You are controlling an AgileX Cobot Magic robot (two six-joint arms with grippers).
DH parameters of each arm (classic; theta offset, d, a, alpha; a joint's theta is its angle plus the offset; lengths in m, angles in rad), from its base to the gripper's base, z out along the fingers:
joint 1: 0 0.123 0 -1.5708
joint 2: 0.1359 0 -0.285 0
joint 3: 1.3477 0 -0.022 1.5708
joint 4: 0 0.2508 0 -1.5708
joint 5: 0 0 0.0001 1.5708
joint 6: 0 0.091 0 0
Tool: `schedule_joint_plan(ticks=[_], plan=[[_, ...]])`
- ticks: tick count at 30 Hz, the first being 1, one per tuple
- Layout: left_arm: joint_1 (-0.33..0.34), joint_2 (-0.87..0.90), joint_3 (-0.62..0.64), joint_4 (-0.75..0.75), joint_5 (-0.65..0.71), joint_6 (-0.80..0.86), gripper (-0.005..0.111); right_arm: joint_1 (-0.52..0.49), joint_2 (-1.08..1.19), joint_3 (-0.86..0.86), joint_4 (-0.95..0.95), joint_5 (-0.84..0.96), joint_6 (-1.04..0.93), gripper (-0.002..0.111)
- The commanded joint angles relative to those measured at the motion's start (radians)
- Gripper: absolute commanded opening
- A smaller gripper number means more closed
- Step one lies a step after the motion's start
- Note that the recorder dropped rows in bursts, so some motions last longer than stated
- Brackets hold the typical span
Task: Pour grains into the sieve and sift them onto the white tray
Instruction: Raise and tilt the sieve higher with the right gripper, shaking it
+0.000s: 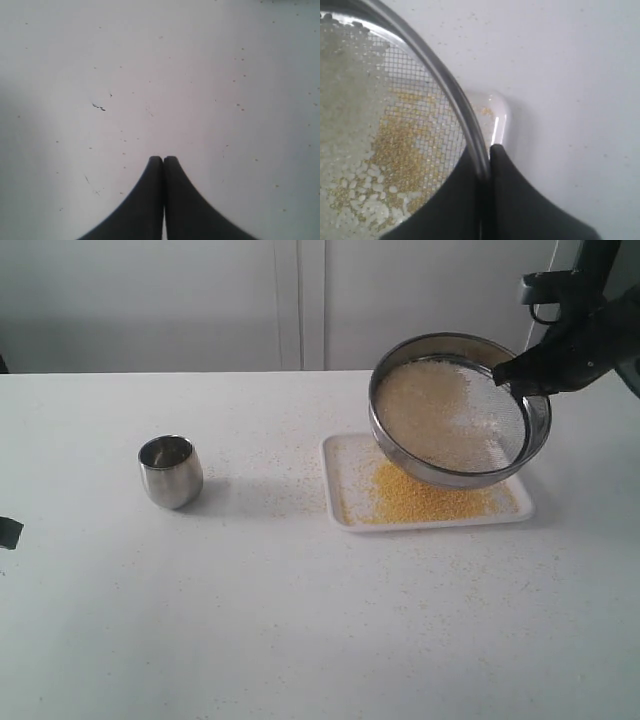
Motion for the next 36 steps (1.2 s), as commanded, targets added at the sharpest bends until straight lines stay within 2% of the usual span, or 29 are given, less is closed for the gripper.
schedule_joint_plan(ticks=[1,5,8,22,25,29,32,33,36], plan=[[0.003,-0.009,0.005,-0.003,0.008,-0.002,0.0,-0.005,-0.097,0.138,0.17,-0.194,-0.159,0.0],[0.003,-0.009,0.005,-0.003,0.008,-0.002,0.0,-0.001,-0.153,0.226,0.366,-0.264,-0.388,0.0],[0.003,-0.009,0.005,-0.003,0.008,-0.002,0.0,-0.001,-0.175,0.257,0.458,-0.282,-0.464,0.0],[0.003,-0.009,0.005,-0.003,0.008,-0.002,0.0,-0.001,-0.185,0.267,0.502,-0.29,-0.459,0.0],[0.003,-0.009,0.005,-0.003,0.008,-0.002,0.0,-0.001,-0.159,0.262,0.53,-0.181,-0.406,0.0],[0.003,-0.009,0.005,-0.003,0.008,-0.002,0.0,-0.001,-0.127,0.194,0.39,0.001,-0.226,0.0],[0.003,-0.009,0.005,-0.003,0.008,-0.002,0.0,-0.001,-0.116,0.11,0.125,0.06,0.015,0.0],[0.003,-0.009,0.005,-0.003,0.008,-0.002,0.0,-0.001,-0.113,0.059,-0.007,0.103,0.146,0.0],[0.003,-0.009,0.005,-0.003,0.008,-0.002,0.0,0.001,-0.088,-0.079,-0.243,0.283,0.372,0.0]])
